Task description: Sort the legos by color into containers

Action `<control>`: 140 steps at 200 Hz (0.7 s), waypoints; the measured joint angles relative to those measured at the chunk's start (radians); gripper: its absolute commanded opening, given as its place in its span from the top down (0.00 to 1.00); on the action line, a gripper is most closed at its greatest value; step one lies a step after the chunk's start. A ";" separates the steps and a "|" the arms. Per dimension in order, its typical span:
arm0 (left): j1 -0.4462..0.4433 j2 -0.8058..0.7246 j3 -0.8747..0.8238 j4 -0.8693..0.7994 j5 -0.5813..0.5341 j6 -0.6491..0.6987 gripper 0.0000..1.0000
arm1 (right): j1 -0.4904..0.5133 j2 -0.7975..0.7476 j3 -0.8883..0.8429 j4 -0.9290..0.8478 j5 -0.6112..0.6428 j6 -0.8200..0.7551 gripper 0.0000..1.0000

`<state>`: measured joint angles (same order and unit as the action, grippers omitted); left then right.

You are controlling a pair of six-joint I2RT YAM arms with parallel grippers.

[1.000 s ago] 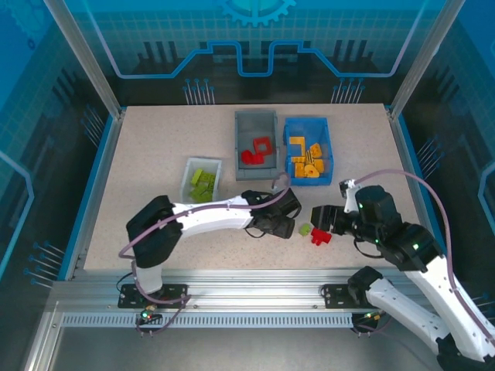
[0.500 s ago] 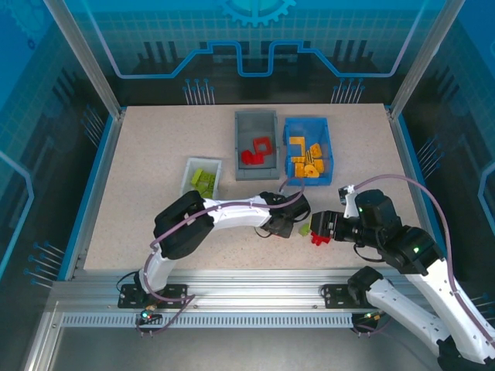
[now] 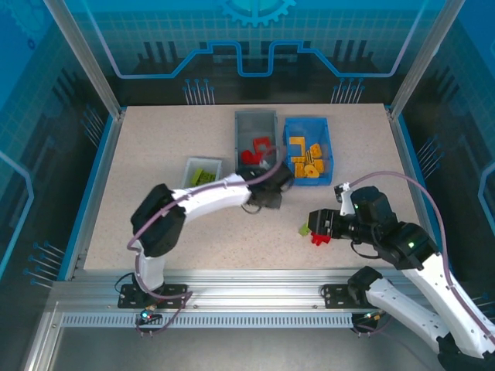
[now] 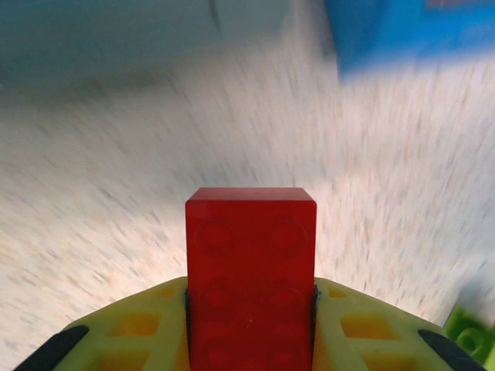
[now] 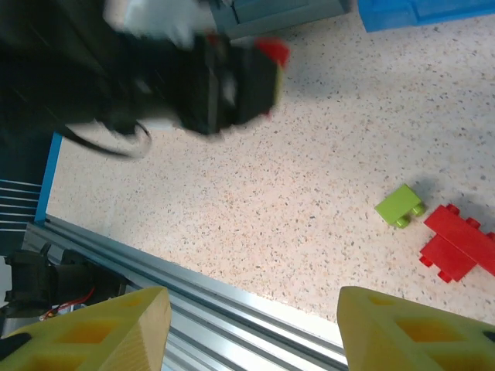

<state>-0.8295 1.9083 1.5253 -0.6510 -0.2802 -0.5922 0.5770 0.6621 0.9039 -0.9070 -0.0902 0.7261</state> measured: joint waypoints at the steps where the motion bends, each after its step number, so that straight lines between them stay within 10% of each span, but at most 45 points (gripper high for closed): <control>1: 0.004 -0.001 0.003 0.000 0.000 0.001 0.76 | 0.001 0.002 0.000 0.001 0.000 -0.001 0.40; 140: 0.333 0.452 0.619 -0.018 0.043 0.139 0.75 | 0.064 0.132 0.045 0.115 0.056 -0.031 0.41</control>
<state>-0.4961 2.3600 2.1445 -0.6689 -0.2371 -0.4530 0.6415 0.7937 0.9489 -0.7918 -0.0338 0.6949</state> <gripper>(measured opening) 0.316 0.593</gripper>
